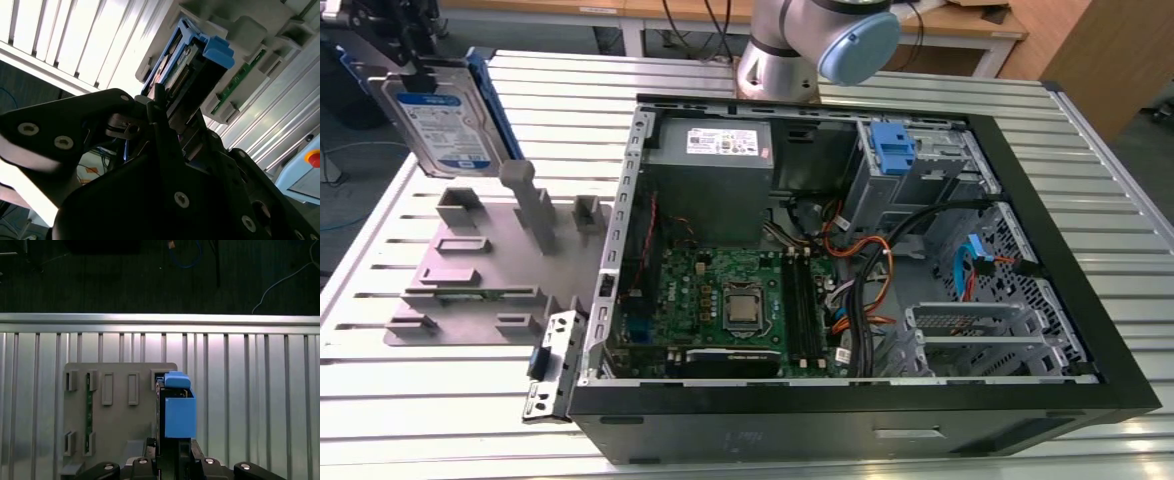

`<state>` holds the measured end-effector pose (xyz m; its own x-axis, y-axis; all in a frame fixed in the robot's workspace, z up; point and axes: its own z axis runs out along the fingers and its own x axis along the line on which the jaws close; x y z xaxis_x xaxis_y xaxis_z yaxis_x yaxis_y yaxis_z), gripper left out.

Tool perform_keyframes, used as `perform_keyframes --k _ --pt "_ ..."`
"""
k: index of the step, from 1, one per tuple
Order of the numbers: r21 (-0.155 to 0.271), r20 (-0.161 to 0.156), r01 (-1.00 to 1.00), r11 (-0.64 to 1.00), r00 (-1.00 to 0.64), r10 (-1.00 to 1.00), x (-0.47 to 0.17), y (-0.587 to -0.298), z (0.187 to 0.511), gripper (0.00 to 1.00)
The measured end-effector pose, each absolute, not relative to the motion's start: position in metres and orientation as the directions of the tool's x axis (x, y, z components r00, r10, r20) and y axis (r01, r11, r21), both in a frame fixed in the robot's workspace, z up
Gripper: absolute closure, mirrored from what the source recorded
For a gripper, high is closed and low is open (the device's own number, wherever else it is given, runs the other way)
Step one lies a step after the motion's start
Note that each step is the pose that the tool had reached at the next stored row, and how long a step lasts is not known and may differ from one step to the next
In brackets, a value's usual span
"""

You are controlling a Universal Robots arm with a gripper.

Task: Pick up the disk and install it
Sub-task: 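Pick up the disk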

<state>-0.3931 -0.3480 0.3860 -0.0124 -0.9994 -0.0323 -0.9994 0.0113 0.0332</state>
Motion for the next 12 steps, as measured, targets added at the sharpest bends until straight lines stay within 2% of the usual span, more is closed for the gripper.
perform_keyframes --k 12 --pt "0.033 -0.032 -0.999 0.011 -0.012 -0.999 -0.393 -0.348 0.411 0.65"
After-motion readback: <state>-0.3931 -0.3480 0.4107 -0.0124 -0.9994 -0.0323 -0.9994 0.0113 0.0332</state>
